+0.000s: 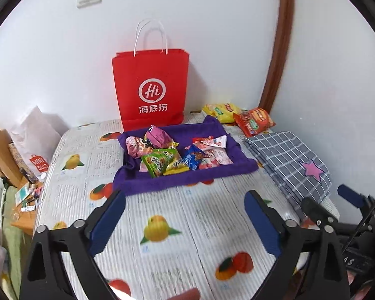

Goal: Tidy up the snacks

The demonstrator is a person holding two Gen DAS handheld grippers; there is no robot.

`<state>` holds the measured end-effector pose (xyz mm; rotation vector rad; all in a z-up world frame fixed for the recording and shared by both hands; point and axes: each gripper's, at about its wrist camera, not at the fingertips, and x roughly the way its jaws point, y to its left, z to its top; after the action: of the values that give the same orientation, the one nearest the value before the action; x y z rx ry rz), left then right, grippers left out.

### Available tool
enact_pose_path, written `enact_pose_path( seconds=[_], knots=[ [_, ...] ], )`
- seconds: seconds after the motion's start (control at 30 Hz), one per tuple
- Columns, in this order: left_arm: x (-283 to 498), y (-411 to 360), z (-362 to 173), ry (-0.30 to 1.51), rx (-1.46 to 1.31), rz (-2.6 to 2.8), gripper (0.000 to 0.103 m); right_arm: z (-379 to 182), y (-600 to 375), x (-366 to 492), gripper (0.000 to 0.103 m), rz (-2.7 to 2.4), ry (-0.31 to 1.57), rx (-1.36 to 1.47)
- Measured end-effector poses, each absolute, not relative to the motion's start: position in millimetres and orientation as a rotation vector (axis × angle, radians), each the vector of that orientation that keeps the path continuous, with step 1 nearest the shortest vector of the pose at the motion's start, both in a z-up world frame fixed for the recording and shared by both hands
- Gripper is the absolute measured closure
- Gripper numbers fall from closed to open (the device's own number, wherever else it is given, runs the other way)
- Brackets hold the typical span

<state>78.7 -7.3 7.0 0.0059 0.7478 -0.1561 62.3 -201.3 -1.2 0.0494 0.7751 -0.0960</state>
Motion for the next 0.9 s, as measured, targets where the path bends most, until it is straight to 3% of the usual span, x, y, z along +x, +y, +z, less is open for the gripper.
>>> enact_pose_path(
  seconds=[0.27, 0.9],
  knots=[
    [25, -9, 17, 0.717, -0.046, -0.156, 0.004, 15, -207, 10, 0.000, -0.121, 0.768, 0.051],
    [-2, -6, 15, 0.722, -0.085, -0.129, 0.004, 28, -198, -25, 0.000, -0.113, 0.738, 0.048]
  ],
)
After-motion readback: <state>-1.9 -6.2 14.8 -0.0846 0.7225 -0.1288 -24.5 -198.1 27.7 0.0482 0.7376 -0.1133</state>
